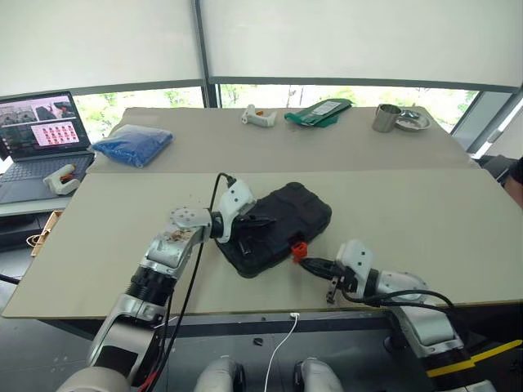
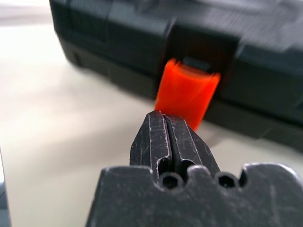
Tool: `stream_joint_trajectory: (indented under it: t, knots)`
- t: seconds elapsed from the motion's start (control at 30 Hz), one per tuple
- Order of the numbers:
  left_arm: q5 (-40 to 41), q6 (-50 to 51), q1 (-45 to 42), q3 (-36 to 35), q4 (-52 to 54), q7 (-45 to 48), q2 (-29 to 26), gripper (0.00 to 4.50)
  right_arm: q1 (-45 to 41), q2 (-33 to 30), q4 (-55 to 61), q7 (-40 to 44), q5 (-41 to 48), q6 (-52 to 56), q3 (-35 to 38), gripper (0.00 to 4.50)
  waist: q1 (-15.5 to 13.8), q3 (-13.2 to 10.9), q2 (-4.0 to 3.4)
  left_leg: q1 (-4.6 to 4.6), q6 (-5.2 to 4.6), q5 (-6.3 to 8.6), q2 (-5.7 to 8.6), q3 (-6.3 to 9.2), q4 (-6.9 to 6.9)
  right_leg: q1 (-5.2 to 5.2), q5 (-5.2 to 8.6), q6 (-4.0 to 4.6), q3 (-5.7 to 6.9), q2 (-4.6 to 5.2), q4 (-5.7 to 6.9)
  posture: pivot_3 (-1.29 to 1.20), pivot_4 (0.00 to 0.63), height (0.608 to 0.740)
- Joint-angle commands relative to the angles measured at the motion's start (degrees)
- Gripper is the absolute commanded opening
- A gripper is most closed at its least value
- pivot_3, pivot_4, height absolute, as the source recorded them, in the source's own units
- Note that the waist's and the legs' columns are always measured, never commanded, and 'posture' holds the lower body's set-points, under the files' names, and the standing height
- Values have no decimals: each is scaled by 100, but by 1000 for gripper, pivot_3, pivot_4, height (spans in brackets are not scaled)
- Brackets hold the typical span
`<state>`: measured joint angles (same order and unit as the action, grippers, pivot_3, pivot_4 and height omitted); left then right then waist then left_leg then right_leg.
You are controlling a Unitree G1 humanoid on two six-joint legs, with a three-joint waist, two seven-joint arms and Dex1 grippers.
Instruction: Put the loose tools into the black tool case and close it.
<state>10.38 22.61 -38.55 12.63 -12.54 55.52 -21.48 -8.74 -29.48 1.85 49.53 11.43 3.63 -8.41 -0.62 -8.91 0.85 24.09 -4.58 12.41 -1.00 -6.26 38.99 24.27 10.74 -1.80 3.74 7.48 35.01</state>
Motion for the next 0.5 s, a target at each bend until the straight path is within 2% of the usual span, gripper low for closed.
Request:
stream_joint_trajectory:
  t: [0.03,0.5]
  knots:
    - [-166,185,133,159,-428,-42,10,50,-180,107,-30,-120,-66,-4,20,63,0,0,0,0,1,0,0,0,0,0,0,0,0,0,0,0,150,740]
    - [-418,143,-214,457,-1096,159,199,50,-931,350,-360,-35,-83,-1,65,63,15,0,0,0,1,-1,-1,0,1,1,-5,-2,0,-1,1,0,150,740]
